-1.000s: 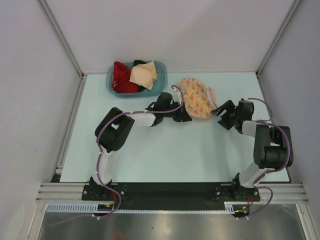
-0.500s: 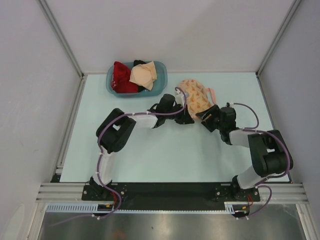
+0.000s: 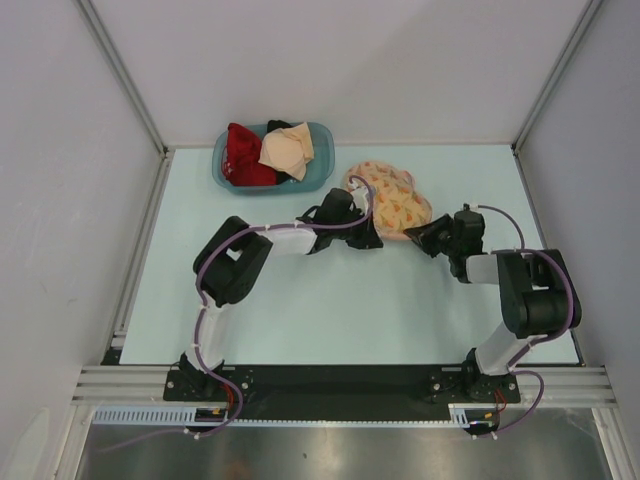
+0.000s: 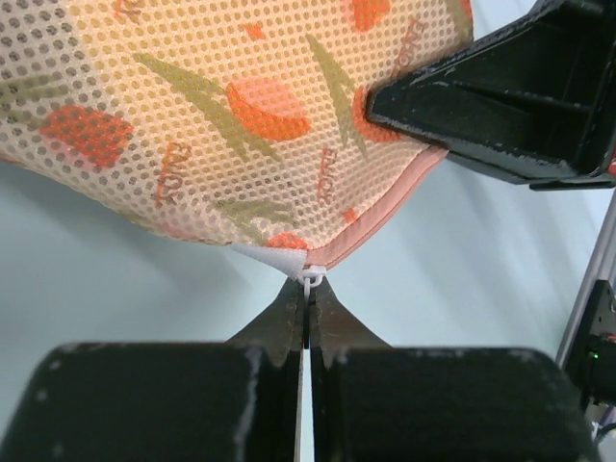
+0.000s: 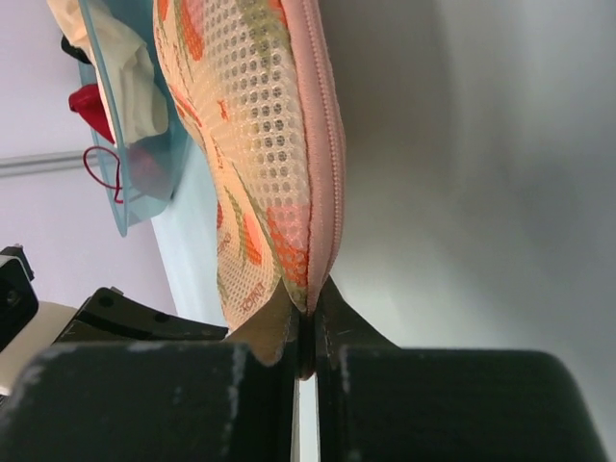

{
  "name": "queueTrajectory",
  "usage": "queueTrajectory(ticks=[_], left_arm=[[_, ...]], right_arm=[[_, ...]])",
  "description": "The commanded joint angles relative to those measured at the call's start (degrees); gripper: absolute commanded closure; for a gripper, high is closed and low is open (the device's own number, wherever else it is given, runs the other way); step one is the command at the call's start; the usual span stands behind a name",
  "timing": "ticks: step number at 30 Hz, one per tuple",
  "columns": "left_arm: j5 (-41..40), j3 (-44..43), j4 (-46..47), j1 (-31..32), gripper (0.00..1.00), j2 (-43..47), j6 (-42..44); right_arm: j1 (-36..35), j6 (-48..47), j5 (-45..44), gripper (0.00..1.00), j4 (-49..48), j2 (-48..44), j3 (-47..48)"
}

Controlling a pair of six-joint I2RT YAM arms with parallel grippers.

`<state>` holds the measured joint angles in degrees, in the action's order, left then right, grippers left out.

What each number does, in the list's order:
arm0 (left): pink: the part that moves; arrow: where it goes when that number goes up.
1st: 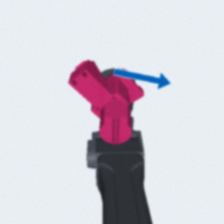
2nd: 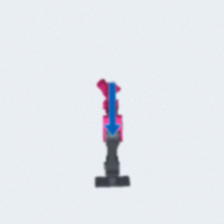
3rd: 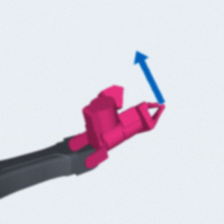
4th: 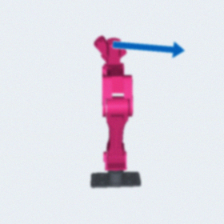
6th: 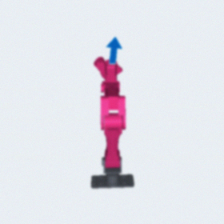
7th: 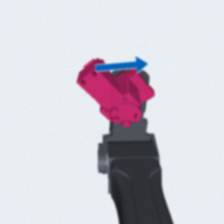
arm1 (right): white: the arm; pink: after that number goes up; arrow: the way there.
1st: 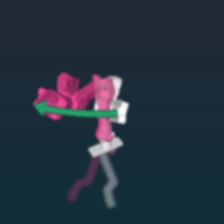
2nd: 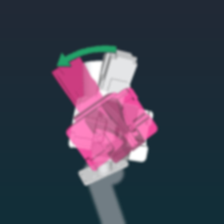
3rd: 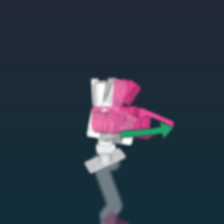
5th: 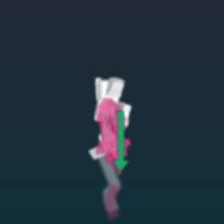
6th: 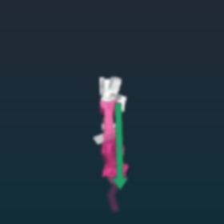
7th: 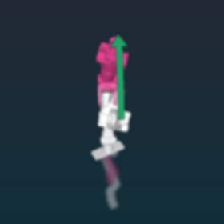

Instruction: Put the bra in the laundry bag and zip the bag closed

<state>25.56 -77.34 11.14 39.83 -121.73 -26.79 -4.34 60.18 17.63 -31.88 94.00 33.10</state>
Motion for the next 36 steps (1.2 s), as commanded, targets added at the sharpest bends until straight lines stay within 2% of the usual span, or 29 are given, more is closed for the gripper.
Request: queueTrajectory(ticks=[1, 9, 10, 13, 15, 17, 18, 20, 21, 22, 25, 26, 30, 31, 36], left_arm=[[-6.0, -0.9, -3.0, -1.8, 1.00, 2.5, 2.4], [-8.1, -1.4, -5.1, -1.6, 0.99, 3.3, 3.5], [-8.9, 0.8, -4.1, -1.4, 0.90, 4.2, 4.0], [-10.9, 8.8, 3.4, 0.2, 0.72, 11.2, 6.7], [-12.5, 12.5, 5.3, 1.7, 0.63, 18.7, 7.5], [-14.9, 18.8, 5.1, 3.1, 0.55, 25.5, 8.1], [-15.6, 20.7, 3.1, 4.4, 0.47, 32.4, 7.3], [-15.7, 27.1, 1.8, 5.4, 0.39, 40.0, 4.3], [-15.5, 29.2, 1.2, 6.7, 0.25, 43.4, 3.9], [-15.6, 32.4, 0.1, 7.5, 0.24, 50.0, 3.9], [-18.3, 37.3, -6.9, 10.2, 0.21, 60.8, 4.4], [-19.5, 38.7, -10.4, 10.3, 0.20, 63.7, 4.1], [-23.0, 47.3, -17.0, 10.2, 0.16, 76.3, 1.5], [-23.2, 48.4, -17.9, 10.2, 0.15, 81.2, -0.1], [-21.4, 53.9, -20.0, 10.2, 0.09, 91.7, -4.6]], right_arm=[[5.6, -7.5, -2.2, 1.00, 2.3, 1.4, 4.8], [9.1, -14.3, -0.5, 0.98, 9.5, 4.3, 11.6], [9.2, -15.3, -0.7, 0.95, 9.8, 4.4, 12.0], [9.2, -18.0, -1.1, 0.76, 11.2, 6.3, 13.6], [9.3, -19.7, -1.3, 0.55, 14.1, 8.7, 15.7], [9.7, -22.7, -0.7, 0.47, 16.9, 10.4, 20.2], [9.8, -23.9, -1.2, 0.40, 20.2, 11.4, 21.6], [9.6, -28.2, -3.1, 0.32, 26.3, 11.6, 25.9], [9.6, -29.2, -5.6, 0.25, 29.0, 11.6, 27.5], [9.7, -30.4, -6.5, 0.24, 31.3, 11.6, 30.8], [10.1, -34.0, -12.5, 0.17, 40.6, 10.3, 35.7], [10.3, -35.4, -17.2, 0.12, 46.1, 10.0, 37.5], [10.1, -38.1, -29.8, 0.00, 54.6, 8.3, 42.6], [10.1, -38.6, -32.1, 0.00, 56.7, 7.4, 43.1], [4.9, -41.8, -45.2, 0.00, 59.6, 3.0, 43.2]])
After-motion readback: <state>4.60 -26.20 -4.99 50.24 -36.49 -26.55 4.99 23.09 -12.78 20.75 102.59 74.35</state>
